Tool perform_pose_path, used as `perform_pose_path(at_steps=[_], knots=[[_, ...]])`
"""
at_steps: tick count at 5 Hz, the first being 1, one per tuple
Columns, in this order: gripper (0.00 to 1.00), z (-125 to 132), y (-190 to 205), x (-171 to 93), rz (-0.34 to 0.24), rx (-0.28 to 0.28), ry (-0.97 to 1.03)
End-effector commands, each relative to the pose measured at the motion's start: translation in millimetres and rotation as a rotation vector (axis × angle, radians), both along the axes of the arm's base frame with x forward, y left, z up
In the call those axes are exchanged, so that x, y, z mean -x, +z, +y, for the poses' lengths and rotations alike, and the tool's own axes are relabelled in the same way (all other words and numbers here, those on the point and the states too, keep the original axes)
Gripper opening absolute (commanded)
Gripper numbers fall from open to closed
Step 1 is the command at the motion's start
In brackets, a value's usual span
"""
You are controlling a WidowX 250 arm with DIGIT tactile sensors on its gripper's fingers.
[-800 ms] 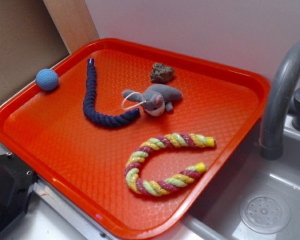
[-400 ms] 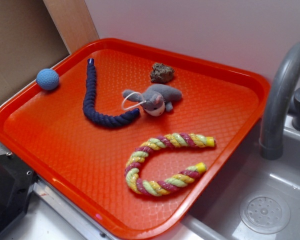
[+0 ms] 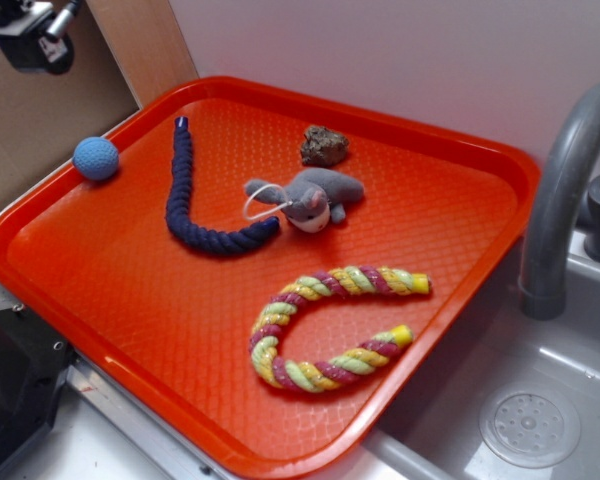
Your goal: Grab the blue ball.
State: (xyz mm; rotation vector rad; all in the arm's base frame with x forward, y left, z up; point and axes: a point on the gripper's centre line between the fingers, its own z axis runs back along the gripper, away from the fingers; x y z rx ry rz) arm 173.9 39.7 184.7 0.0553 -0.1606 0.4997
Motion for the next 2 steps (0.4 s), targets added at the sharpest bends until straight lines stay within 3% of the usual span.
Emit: perform_pose_path(at_steps=[1,2], knots=[[1.0,62.0,-58.0,-15.5,-0.116,-0.002,0.471],[1.0,86.4,-83.2,-26.4,-0.087,0.0,0.508]])
